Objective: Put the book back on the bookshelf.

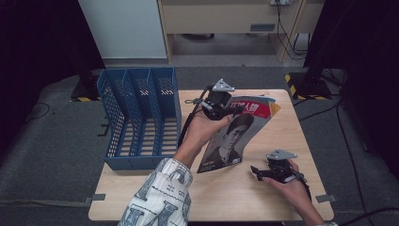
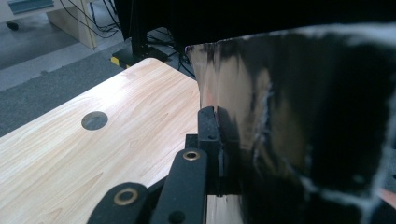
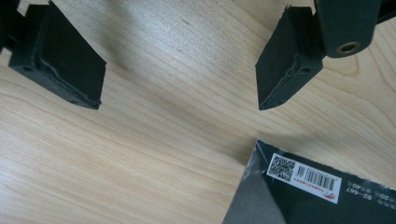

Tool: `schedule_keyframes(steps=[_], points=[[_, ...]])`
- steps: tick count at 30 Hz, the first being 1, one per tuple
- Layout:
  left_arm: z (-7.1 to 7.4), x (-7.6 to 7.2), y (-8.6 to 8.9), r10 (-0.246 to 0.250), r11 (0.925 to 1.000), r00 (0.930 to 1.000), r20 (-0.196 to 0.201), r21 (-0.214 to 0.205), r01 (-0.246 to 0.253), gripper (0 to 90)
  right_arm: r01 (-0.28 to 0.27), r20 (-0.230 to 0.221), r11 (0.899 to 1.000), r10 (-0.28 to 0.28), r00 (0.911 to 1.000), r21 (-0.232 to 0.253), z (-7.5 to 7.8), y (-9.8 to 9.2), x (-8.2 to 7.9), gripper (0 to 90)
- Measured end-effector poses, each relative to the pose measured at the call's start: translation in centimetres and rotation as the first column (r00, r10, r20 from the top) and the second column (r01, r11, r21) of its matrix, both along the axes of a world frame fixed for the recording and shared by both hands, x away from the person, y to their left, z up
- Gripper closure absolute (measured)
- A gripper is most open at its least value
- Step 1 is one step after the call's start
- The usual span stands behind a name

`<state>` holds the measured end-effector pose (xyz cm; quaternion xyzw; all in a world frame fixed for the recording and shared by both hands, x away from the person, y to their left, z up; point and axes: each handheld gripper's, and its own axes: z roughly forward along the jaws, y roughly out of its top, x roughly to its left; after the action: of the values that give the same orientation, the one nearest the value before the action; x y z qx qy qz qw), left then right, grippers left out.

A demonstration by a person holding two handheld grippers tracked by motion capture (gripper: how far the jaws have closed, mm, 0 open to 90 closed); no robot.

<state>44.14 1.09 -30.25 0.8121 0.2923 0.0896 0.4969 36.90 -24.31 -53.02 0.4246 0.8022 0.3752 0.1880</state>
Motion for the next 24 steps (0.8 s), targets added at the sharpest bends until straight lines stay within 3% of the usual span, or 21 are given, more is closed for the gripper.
schedule_keyframes(steps=[12,24], points=[[0.8,0.5,-0.5,0.012,0.9993,0.9999,-0.009,-0.036,-0.012,86.7,0.017,0.01,1.0,-0.017,0.9998,0.011,0.1,-0.5,0.0,16.1],[1.0,1.2,-0.5,0.011,0.9974,0.9997,-0.02,-0.071,-0.012,86.7,0.025,-0.012,1.0,-0.025,0.9996,0.011,-0.6,-0.8,0.5,13.9]])
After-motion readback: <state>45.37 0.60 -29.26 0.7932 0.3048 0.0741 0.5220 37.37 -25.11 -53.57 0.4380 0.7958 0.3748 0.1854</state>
